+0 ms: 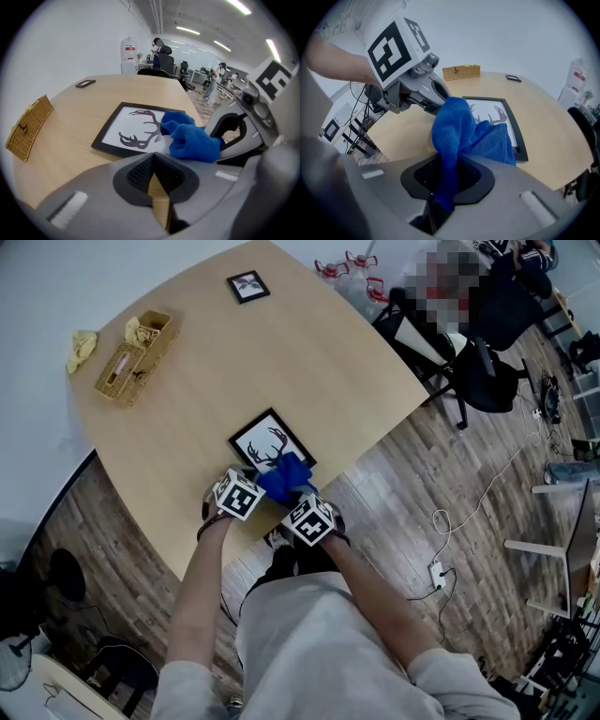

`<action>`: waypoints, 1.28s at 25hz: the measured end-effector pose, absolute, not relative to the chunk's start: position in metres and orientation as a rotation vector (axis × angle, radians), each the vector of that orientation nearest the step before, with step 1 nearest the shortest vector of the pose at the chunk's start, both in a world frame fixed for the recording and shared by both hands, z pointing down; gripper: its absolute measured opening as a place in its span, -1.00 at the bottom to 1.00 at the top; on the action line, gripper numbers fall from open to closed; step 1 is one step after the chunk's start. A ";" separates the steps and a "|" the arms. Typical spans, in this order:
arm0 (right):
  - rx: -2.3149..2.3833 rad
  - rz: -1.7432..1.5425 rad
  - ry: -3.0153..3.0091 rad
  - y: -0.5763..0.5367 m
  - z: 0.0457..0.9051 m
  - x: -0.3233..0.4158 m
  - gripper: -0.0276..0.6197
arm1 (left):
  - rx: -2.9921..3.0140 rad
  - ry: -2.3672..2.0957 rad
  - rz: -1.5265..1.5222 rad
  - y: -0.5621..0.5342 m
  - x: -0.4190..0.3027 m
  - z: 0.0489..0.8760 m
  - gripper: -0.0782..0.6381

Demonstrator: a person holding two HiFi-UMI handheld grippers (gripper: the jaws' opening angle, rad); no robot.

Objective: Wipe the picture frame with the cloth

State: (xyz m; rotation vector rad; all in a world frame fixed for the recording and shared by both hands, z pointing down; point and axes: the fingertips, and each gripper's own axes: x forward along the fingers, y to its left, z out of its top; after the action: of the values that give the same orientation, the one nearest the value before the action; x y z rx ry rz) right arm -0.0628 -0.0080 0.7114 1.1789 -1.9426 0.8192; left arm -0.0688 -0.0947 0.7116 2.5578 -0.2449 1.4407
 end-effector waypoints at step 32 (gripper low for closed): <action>1.897 0.953 -1.938 0.026 0.609 0.015 -0.74 | 2.591 -0.683 0.794 -0.071 -0.118 0.591 -0.63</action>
State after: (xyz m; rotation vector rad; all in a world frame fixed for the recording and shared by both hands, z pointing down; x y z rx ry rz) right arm 0.0154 0.0257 0.6095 1.8968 -1.9382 0.9533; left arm -0.1177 -0.0709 0.5909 2.5913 -0.6831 0.7945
